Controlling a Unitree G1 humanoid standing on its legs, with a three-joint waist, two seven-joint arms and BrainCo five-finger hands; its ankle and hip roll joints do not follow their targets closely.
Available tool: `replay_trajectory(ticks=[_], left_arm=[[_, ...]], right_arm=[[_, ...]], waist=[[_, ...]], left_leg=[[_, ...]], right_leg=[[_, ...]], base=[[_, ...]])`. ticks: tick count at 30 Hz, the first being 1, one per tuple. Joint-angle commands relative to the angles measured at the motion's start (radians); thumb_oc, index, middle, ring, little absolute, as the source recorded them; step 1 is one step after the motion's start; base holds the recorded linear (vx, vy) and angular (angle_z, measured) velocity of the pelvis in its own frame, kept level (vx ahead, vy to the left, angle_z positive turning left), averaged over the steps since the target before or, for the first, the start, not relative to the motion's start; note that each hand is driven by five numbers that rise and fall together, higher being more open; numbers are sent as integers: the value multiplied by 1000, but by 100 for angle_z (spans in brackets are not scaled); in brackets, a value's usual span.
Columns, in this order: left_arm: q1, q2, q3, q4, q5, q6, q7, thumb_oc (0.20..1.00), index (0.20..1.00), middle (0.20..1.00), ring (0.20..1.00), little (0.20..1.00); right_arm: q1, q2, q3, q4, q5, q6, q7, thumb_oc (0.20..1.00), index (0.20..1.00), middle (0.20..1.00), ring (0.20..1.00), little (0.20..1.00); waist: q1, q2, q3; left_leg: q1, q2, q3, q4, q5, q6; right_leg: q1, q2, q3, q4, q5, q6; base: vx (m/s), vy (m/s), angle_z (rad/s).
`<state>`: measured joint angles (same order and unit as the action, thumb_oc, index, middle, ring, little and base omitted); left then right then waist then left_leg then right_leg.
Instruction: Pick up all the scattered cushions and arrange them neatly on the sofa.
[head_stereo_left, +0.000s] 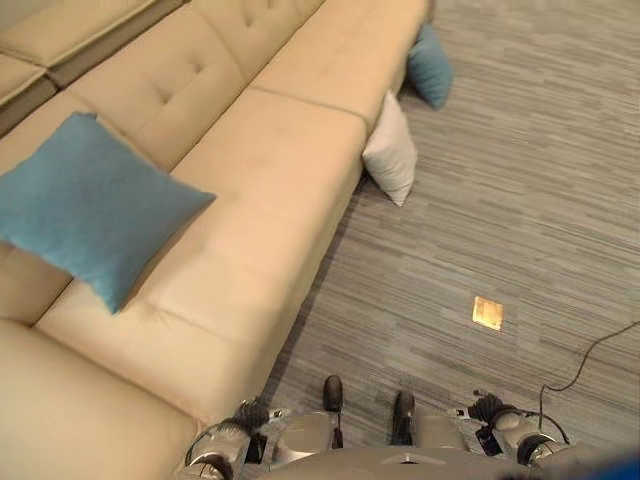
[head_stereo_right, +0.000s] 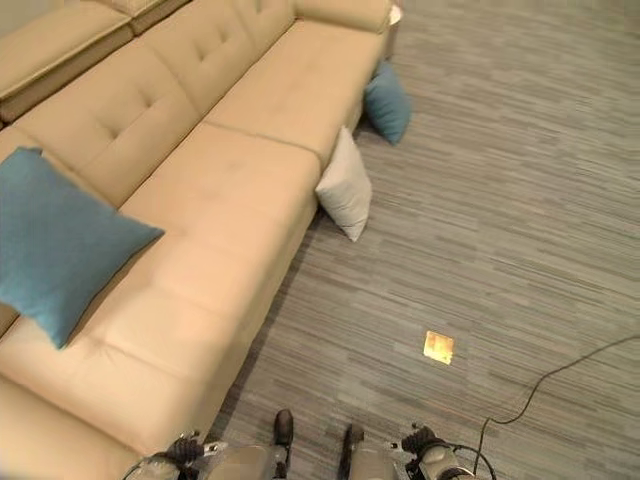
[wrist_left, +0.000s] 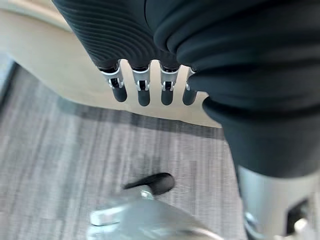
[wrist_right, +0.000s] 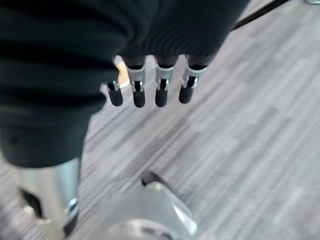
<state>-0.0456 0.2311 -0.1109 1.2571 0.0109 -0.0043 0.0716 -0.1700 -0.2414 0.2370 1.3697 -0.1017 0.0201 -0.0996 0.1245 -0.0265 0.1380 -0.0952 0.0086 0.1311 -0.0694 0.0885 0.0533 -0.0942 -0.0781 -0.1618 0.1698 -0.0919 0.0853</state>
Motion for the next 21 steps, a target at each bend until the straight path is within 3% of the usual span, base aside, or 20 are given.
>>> replay_trajectory(ticks=[1,9,14,16,19,20,21], left_arm=[[-83,-52,4,39,-22,-15,-7,1000,1000,1000,1000,1000],[-95,-80,-46,33,-6,-13,-9,1000,1000,1000,1000,1000],[-116,-77,-68,44,2,-10,-6,1000,1000,1000,1000,1000],[-130,-87,-73,43,-3,-7,-7,1000,1000,1000,1000,1000],[-141,-91,-74,48,-4,-2,-10,1000,1000,1000,1000,1000],[-141,-95,-71,42,-8,-2,-13,1000,1000,1000,1000,1000],[-141,-95,-71,42,-8,-3,-13,1000,1000,1000,1000,1000]], right_arm=[[0,-54,-5,-17,16,-11,-21,1000,1000,1000,1000,1000],[74,-35,-80,18,37,-16,-37,1000,1000,1000,1000,1000],[86,-24,-103,26,53,-16,-43,1000,1000,1000,1000,1000],[82,-22,-96,34,48,-11,-47,1000,1000,1000,1000,1000],[87,-25,-90,32,43,-8,-45,1000,1000,1000,1000,1000],[85,-36,-85,22,40,-3,-48,1000,1000,1000,1000,1000],[85,-36,-86,22,40,-3,-48,1000,1000,1000,1000,1000]], waist=[[7,-19,-14],[-63,0,-22],[-86,-30,1],[-63,-40,13],[-48,-32,13],[-14,-9,20],[-12,-9,21]], left_leg=[[13,-59,-142,3,-59,-59],[52,-31,-121,3,-71,-67],[-10,-11,-112,188,-119,-75],[-106,-74,-173,265,-122,-57],[-158,-113,-191,230,-103,-52],[-242,-153,-193,205,-38,-58],[-241,-153,-192,206,-39,-58]], right_leg=[[85,44,81,-256,203,-28],[100,62,80,-257,182,-38],[110,53,101,-257,187,-47],[111,56,126,-257,197,-50],[121,75,155,-257,189,-53],[145,123,218,-257,173,-63],[146,122,220,-257,173,-62]], base=[[-7,-162,-13],[31,-125,4],[25,-110,3],[67,-81,-5],[187,-7,-32],[263,43,-23],[355,98,-15]])
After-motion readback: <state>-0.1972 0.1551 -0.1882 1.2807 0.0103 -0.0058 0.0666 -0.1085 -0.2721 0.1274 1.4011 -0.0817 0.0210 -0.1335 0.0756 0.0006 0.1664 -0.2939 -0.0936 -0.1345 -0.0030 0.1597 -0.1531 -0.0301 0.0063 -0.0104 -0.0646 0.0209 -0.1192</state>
